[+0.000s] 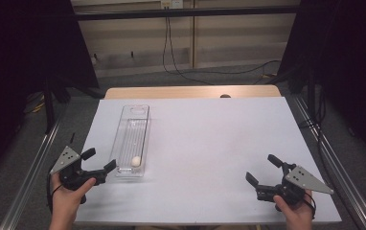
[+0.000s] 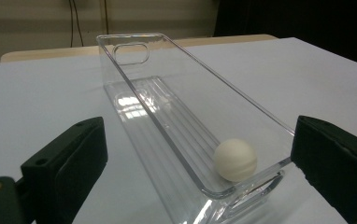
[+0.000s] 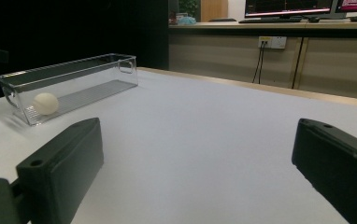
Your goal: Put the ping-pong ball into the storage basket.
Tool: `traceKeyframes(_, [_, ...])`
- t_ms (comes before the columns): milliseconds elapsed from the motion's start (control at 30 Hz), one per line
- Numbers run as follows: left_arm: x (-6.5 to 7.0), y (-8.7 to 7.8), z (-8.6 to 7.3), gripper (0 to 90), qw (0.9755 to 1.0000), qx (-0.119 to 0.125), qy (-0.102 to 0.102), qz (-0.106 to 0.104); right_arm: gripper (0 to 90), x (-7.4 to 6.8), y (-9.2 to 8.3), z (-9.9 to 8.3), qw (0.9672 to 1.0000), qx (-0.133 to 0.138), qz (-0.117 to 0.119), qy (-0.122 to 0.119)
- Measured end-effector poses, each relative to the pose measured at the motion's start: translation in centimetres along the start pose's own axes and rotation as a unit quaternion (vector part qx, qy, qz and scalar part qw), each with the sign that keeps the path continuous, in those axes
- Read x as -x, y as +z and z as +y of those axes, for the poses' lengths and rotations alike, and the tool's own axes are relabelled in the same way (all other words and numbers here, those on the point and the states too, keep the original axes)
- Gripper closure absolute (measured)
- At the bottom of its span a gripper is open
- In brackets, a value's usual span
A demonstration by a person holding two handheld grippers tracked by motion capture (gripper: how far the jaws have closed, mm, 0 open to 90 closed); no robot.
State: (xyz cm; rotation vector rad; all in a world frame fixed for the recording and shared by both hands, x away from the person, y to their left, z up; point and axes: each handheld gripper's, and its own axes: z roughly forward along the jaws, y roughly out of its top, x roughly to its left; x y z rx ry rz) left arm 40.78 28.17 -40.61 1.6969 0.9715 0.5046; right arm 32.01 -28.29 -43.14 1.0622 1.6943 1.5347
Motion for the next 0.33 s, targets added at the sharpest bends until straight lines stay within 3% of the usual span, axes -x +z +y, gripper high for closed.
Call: traceKeyframes(333, [-0.15,-0.14,-0.33,4.0,1.0000,-0.001,0.002,0.001,1.8,0.03,0.00,-0.02,1.0000,0.000,0.000,-0.002])
